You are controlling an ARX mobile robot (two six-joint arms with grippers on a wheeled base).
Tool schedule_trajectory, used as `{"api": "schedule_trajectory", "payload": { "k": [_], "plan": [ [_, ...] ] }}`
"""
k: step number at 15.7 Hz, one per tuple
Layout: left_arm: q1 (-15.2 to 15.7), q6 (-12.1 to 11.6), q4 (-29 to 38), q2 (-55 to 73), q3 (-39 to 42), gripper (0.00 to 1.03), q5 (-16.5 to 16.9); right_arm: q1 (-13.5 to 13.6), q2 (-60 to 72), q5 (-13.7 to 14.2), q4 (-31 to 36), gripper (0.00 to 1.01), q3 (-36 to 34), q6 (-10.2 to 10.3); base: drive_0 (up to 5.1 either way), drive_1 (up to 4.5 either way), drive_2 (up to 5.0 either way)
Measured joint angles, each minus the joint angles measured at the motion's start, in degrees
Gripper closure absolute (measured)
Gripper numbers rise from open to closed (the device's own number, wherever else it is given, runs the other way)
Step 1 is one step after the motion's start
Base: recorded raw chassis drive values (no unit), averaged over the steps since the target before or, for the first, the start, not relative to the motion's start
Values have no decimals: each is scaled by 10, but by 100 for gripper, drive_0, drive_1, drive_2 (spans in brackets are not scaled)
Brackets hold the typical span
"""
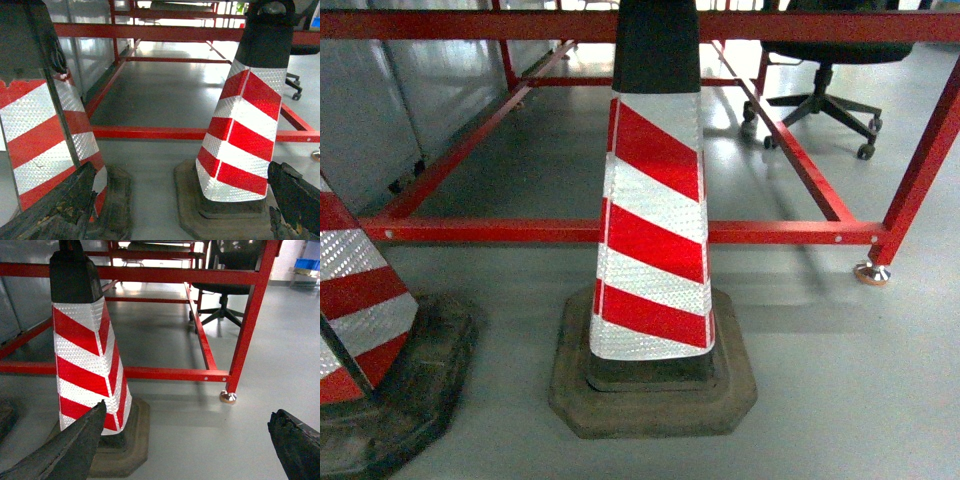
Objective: Sort blue parts and orange caps into right shelf containers
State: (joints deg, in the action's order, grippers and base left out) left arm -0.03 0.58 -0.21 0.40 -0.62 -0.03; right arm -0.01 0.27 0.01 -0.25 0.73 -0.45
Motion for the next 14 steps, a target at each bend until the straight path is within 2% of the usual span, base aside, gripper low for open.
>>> {"api": "schedule_trajectory", "payload": {
  "k": [14],
  "plan": [
    [0, 0, -2, 0, 0, 5, 0, 0, 0, 0, -1, 3, 0, 0, 0, 0, 0]
  ]
}}
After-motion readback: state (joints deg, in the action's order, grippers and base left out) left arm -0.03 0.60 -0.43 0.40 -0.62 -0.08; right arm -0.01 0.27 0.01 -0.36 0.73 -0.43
